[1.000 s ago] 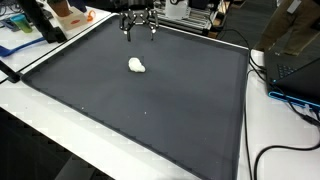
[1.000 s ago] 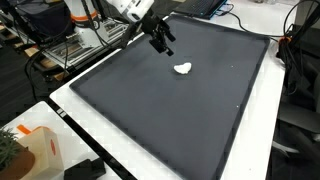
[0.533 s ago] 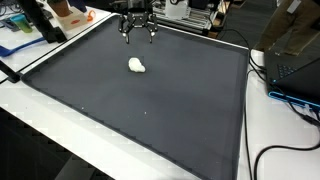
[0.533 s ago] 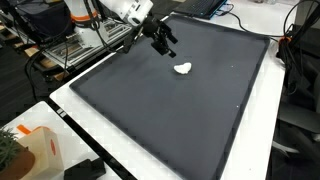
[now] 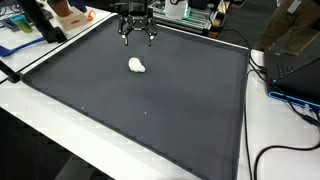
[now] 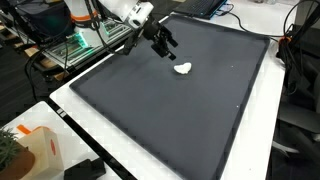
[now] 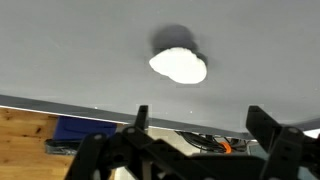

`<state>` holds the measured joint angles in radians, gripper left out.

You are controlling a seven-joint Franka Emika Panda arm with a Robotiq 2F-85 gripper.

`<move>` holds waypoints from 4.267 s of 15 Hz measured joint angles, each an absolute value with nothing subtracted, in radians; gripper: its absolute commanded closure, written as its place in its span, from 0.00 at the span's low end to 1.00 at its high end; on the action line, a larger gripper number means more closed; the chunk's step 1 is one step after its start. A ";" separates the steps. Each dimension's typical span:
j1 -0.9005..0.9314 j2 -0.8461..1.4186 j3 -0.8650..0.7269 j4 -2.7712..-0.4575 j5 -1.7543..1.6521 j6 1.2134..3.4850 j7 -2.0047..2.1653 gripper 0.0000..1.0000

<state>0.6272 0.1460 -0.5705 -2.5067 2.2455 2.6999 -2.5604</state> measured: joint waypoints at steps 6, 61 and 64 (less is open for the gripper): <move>0.646 0.157 -0.558 -2.471 2.268 2.753 -2.565 0.00; 0.562 0.336 -0.236 -2.360 1.435 3.198 -1.199 0.00; 0.595 0.343 -0.294 -2.378 1.241 3.183 -1.020 0.00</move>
